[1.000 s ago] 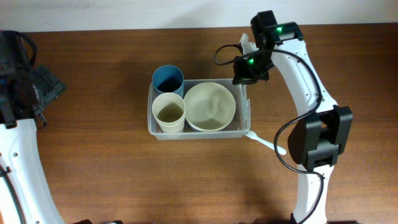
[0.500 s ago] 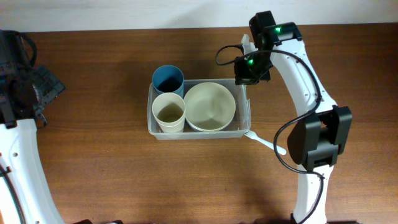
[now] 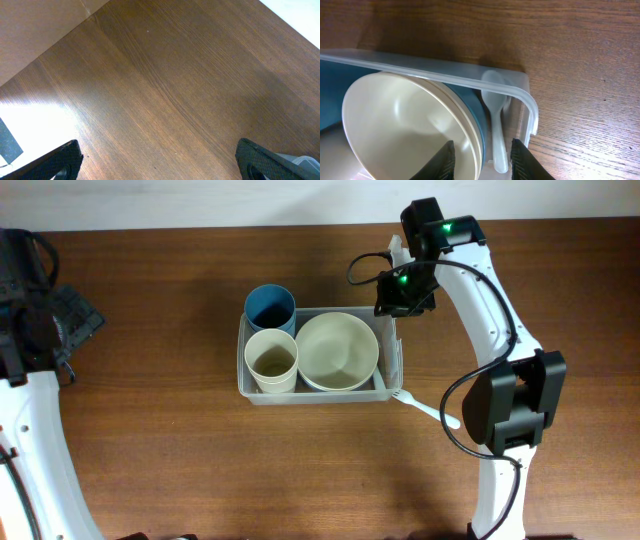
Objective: Pack container
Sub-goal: 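Withdraw the right gripper up and to the right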
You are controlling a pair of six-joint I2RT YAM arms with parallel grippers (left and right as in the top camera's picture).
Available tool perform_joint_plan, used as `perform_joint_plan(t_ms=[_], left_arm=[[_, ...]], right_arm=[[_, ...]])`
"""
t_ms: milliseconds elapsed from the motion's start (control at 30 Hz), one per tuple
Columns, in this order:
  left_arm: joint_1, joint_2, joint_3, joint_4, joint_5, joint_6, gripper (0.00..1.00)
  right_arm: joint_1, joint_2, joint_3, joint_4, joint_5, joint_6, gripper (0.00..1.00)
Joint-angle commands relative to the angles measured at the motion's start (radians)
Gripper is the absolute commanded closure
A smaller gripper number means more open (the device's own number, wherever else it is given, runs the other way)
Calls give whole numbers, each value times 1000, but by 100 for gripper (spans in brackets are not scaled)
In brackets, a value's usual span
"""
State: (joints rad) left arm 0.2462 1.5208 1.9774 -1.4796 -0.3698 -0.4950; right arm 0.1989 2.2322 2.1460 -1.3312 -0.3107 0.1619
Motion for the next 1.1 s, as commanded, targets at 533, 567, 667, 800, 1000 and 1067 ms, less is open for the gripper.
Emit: perform_joint_plan(t_ms=[533, 567, 667, 800, 1000, 1067], left_arm=[[5, 3, -2, -2, 1, -13, 0], [5, 3, -2, -2, 1, -13, 0], [5, 3, -2, -2, 1, -13, 0], [5, 3, -2, -2, 1, -13, 0], [5, 3, -2, -2, 1, -13, 0], [5, 3, -2, -2, 1, -13, 0]], right_arm=[[-260, -141, 137, -315, 44, -178, 67], [-267, -143, 137, -332, 59, -185, 67], [-273, -143, 134, -368, 104, -219, 67], [-266, -164, 75, -368, 129, -237, 67], [-268, -167, -26, -361, 140, -260, 67], [-272, -169, -54, -352, 140, -259, 67]])
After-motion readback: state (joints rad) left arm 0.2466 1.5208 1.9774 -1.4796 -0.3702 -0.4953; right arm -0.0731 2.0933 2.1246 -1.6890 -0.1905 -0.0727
